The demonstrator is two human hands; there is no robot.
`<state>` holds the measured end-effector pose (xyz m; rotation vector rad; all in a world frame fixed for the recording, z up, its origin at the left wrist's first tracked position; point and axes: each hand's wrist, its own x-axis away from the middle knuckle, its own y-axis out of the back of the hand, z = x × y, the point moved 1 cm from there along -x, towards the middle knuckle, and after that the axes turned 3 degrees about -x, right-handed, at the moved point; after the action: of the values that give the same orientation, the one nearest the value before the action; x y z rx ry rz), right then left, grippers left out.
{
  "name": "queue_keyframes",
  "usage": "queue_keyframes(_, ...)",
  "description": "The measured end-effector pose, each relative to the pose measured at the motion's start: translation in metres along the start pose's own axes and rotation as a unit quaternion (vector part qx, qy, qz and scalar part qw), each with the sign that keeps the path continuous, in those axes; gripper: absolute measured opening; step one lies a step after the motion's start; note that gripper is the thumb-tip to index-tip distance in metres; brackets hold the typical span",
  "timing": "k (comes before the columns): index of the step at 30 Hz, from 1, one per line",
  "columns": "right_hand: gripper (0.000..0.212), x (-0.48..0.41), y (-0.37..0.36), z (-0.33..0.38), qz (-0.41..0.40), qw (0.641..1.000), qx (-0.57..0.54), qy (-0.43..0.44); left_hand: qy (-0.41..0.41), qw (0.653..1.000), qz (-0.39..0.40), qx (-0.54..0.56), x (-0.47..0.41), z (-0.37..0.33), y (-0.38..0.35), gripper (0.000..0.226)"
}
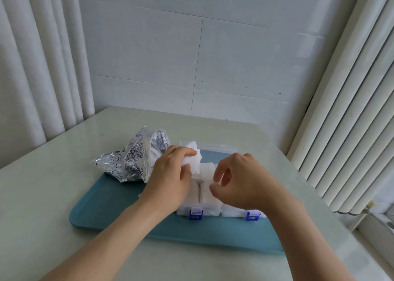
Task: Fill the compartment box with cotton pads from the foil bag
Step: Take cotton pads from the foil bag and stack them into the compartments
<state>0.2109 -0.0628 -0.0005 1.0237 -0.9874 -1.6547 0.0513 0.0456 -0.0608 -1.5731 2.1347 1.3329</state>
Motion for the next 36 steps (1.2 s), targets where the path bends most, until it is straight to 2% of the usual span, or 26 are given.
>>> queue_keyframes(4,0.018,0.004,-0.005,0.005,0.032,0.999,0.019,0.022,0.06,0.995,-0.017,0.076,-0.003,-0.002,0.008,0.036)
queue_keyframes(7,0.019,0.0,-0.008,0.007,0.028,0.999,0.0,0.041,0.11,0.978,-0.032,0.172,-0.007,-0.005,0.012,0.033)
queue_keyframes(9,0.018,-0.005,-0.007,0.008,-0.052,0.997,-0.052,0.024,0.152,0.954,-0.028,0.256,-0.008,-0.009,0.014,0.031)
queue_keyframes(10,0.02,-0.007,-0.006,0.008,-0.108,0.988,-0.113,0.003,0.167,0.941,-0.022,0.293,-0.008,-0.012,0.015,0.03)
queue_keyframes(12,0.027,-0.008,-0.005,0.011,-0.186,0.95,-0.248,-0.038,0.181,0.926,-0.01,0.33,-0.008,-0.017,0.015,0.031)
queue_keyframes(14,0.021,-0.008,-0.006,0.014,-0.21,0.919,-0.327,-0.057,0.186,0.922,-0.003,0.34,-0.007,-0.02,0.016,0.032)
queue_keyframes(16,0.009,-0.007,-0.007,0.015,-0.22,0.914,-0.336,-0.056,0.189,0.917,-0.002,0.351,-0.007,-0.02,0.015,0.028)
queue_keyframes(18,0.009,-0.008,-0.009,0.014,-0.219,0.914,-0.339,-0.051,0.197,0.906,-0.008,0.375,-0.008,-0.02,0.015,0.02)
queue_keyframes(21,0.009,-0.01,-0.01,0.011,-0.207,0.912,-0.351,-0.051,0.196,0.906,-0.025,0.376,-0.009,-0.019,0.017,0.014)
queue_keyframes(27,0.011,-0.011,-0.007,0.006,-0.192,0.894,-0.403,-0.03,0.164,0.94,-0.055,0.293,-0.009,-0.012,0.017,0.006)
queue_keyframes(31,0.011,-0.009,-0.002,0.002,-0.134,0.875,-0.464,-0.029,0.157,0.944,-0.065,0.283,-0.01,-0.011,0.017,0.007)
queue_keyframes(33,0.01,-0.008,-0.003,0.004,-0.109,0.881,-0.461,-0.013,0.151,0.945,-0.066,0.281,-0.01,-0.01,0.017,0.007)
queue_keyframes(36,0.008,-0.01,-0.009,0.005,-0.136,0.905,-0.402,0.017,0.13,0.957,-0.048,0.256,-0.009,-0.01,0.017,0.005)
